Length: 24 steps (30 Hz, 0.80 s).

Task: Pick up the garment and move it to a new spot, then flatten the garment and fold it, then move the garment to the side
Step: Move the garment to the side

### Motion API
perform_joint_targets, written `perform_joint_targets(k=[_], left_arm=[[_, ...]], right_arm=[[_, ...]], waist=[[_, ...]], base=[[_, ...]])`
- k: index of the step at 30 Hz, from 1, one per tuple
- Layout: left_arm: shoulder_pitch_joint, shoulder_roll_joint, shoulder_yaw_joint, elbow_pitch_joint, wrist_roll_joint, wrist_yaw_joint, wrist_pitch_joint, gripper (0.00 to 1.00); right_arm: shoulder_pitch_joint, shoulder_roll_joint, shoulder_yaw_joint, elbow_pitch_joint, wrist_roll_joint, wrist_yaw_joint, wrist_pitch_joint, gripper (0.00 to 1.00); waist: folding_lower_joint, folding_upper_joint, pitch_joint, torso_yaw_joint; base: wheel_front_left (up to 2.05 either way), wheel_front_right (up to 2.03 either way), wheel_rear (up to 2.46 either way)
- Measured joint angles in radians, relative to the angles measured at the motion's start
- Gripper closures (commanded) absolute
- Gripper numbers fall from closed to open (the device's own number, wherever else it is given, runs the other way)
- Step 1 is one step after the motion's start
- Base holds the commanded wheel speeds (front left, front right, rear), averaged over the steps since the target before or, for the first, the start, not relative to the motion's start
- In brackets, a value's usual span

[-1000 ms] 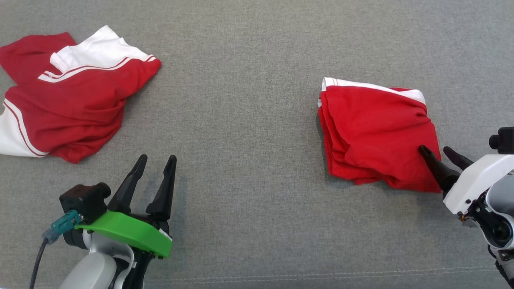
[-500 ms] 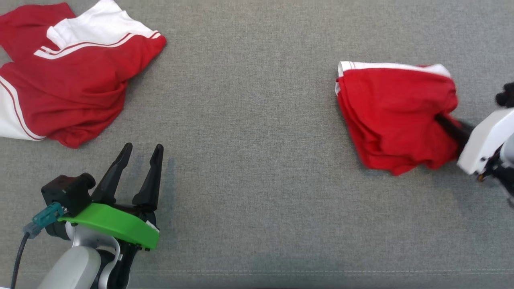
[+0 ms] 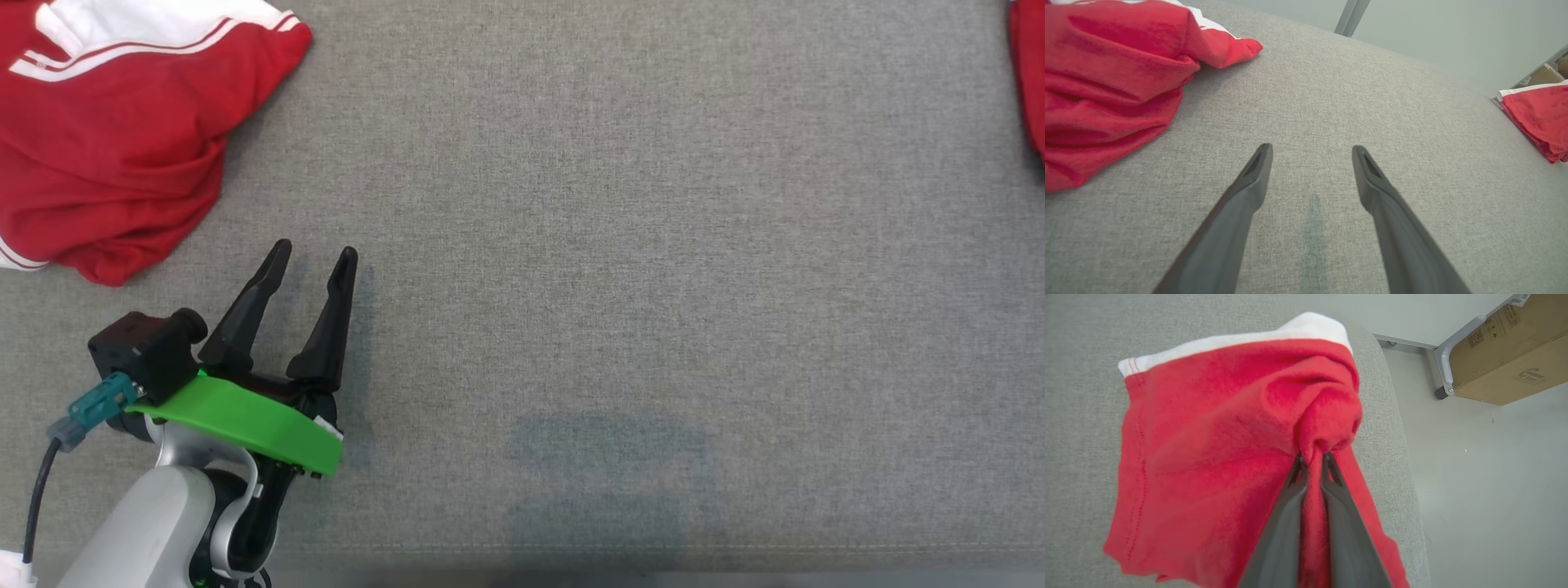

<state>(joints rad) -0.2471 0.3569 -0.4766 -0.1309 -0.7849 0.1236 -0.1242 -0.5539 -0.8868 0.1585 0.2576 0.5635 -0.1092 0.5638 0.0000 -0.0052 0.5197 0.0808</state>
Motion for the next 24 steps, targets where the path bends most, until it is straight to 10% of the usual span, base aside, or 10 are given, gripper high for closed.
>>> perform_joint_targets(k=[5,6,7,8,24], left_arm=[[0.003,-0.015,0.015,-0.001,-0.003,0.000,0.000,0.00],[0.003,-0.016,0.018,-0.001,-0.003,0.000,0.000,0.00],[0.003,-0.015,0.021,-0.001,-0.002,0.000,-0.001,0.00],[0.003,-0.015,0.023,0.000,-0.002,0.000,-0.002,0.00],[0.003,-0.051,0.024,0.065,-0.007,-0.002,-0.058,0.00]], right_arm=[[0.000,0.040,-0.026,0.055,-0.003,-0.009,-0.035,1.00],[0.000,0.050,-0.027,0.066,-0.008,-0.009,-0.048,0.71],[0.000,0.057,-0.029,0.073,-0.014,-0.009,-0.061,0.17],[0.001,0.062,-0.034,0.082,-0.019,-0.009,-0.070,0.00],[0.009,0.099,-0.100,0.084,-0.121,-0.016,-0.346,0.00]], waist=[[0.0000,0.0000,0.029,-0.007],[0.0000,0.0000,0.033,-0.011],[0.0000,0.0000,0.035,-0.017],[0.0000,0.0000,0.037,-0.023],[0.0000,0.0000,-0.034,-0.090]], base=[[0.00,0.00,0.00],[0.00,0.00,0.00],[0.00,0.00,0.00],[0.00,0.00,0.00],[0.00,0.00,0.00]])
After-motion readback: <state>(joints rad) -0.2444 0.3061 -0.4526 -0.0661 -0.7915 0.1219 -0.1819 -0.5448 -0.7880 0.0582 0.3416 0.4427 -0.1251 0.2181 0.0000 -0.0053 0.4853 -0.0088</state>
